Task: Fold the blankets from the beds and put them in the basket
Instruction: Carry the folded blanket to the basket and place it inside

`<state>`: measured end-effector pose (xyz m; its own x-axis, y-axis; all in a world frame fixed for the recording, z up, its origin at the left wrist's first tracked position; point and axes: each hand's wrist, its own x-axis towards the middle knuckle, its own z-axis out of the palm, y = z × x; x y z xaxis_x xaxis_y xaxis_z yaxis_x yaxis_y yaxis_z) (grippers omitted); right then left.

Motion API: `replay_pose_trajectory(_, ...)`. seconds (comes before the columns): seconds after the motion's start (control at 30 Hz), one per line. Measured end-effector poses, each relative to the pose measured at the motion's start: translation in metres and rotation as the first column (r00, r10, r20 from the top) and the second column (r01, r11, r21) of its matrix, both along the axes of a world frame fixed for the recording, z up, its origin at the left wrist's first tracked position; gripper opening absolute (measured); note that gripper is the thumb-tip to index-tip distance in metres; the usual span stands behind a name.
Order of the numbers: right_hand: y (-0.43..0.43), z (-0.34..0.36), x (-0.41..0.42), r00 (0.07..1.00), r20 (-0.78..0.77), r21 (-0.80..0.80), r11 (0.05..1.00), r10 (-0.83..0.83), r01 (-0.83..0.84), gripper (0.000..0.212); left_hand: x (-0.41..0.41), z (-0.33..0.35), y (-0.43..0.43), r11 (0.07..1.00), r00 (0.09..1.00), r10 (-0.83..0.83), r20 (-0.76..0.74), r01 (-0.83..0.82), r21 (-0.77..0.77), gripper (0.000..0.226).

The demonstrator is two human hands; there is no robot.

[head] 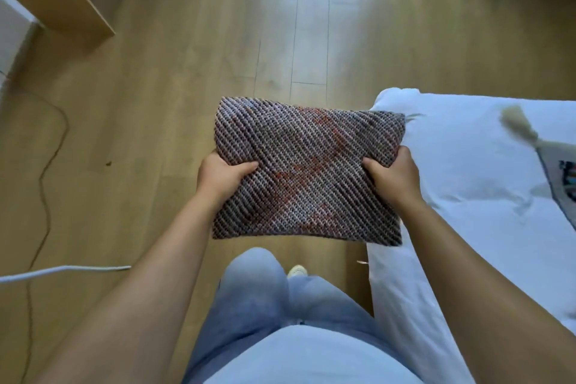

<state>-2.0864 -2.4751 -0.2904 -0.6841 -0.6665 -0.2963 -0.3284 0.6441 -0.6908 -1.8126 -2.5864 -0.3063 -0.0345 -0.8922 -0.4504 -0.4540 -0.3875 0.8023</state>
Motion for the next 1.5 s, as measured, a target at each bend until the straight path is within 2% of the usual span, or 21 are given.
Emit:
replay_pose_trajectory(0.3,-0.214,-0.011,-0.076,0.993,0.006,0.026,0.993,-0.119,0.119,0.045,-0.09,-0.011,-0.24,0.994,0.994,-0.111,0.0,0.111,0.006,0.051)
replay_pose_trajectory(0.47,-0.321,-0.006,-0.121,0.979,0.03,0.018,0.979,-0.201,0.201,0.043,-0.147,0.006,-0.366,0.982,0.982,-0.189,0.016,0.189,0.019,0.038)
replay_pose_trajectory(0.6,-0.401,-0.005,-0.17,0.973,0.031,0.001,0.973,-0.229,0.229,0.042,-0.199,0.01,-0.453,0.976,0.976,-0.219,-0.002,0.219,0.019,0.043)
replay_pose_trajectory(0.87,-0.579,-0.007,-0.299,0.979,0.041,0.008,0.98,-0.201,0.201,0.039,-0.327,0.006,-0.62,0.986,0.986,-0.168,0.001,0.168,0.02,0.036)
replay_pose_trajectory(1.13,-0.754,-0.006,-0.404,0.99,0.055,0.036,0.991,-0.132,0.13,0.037,-0.426,0.002,-0.781,0.994,0.994,-0.105,0.022,0.104,0.022,0.04)
replay_pose_trajectory(1.27,-0.854,-0.017,-0.448,0.988,0.066,0.04,0.99,-0.137,0.135,0.035,-0.469,-0.011,-0.882,0.994,0.994,-0.104,0.032,0.103,0.033,0.043)
replay_pose_trajectory(1.5,-1.028,-0.023,-0.517,0.98,0.072,0.065,0.981,-0.186,0.182,0.037,-0.545,-0.013,-1.064,0.99,0.99,-0.132,0.044,0.13,0.049,0.033)
